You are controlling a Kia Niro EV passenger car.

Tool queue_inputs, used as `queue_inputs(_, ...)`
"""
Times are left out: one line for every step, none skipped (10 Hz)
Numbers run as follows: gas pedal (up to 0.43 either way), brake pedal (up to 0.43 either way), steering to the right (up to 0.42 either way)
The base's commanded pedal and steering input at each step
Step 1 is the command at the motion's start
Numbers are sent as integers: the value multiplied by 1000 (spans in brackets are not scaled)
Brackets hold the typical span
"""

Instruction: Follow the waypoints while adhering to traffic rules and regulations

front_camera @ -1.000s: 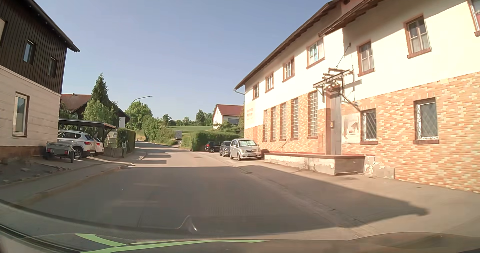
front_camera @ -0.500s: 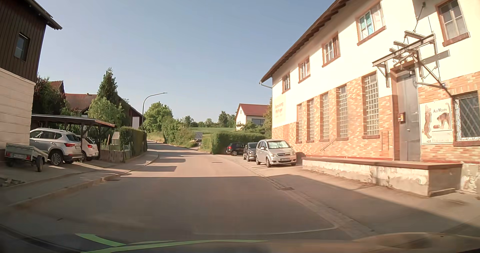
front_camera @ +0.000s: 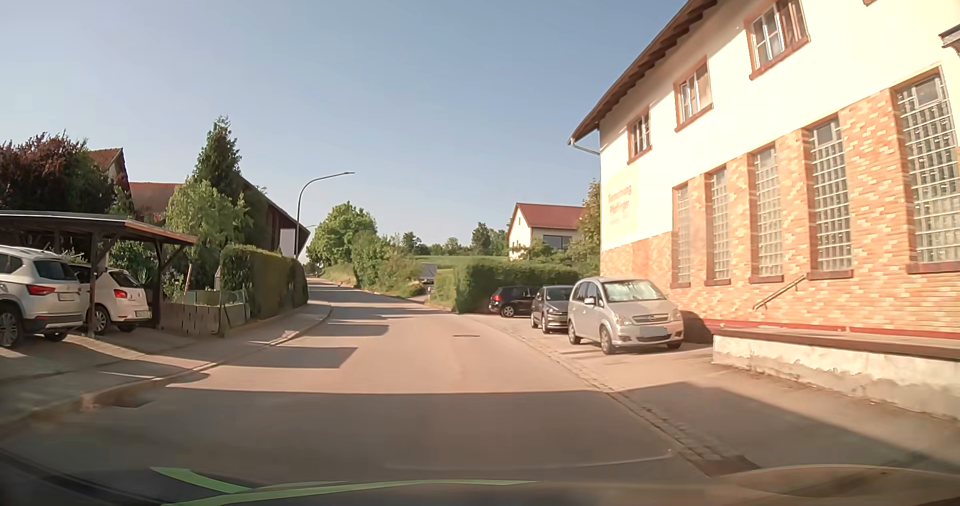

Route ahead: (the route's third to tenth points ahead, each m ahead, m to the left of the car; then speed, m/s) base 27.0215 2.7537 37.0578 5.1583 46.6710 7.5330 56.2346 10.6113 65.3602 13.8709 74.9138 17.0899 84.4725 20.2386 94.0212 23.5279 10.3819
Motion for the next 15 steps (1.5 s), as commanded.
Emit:
queue_inputs(157, 0, -40)
queue_inputs(118, 0, -36)
queue_inputs(110, 0, -33)
queue_inputs(98, 0, -31)
queue_inputs(87, 0, -31)
queue_inputs(79, 0, -29)
queue_inputs(67, 0, -26)
queue_inputs(59, 0, -25)
queue_inputs(59, 0, -25)
queue_inputs(59, 0, -25)
queue_inputs(59, 0, -24)
queue_inputs(59, 0, -24)
queue_inputs(59, 0, -24)
queue_inputs(59, 0, -24)
queue_inputs(67, 0, -24)
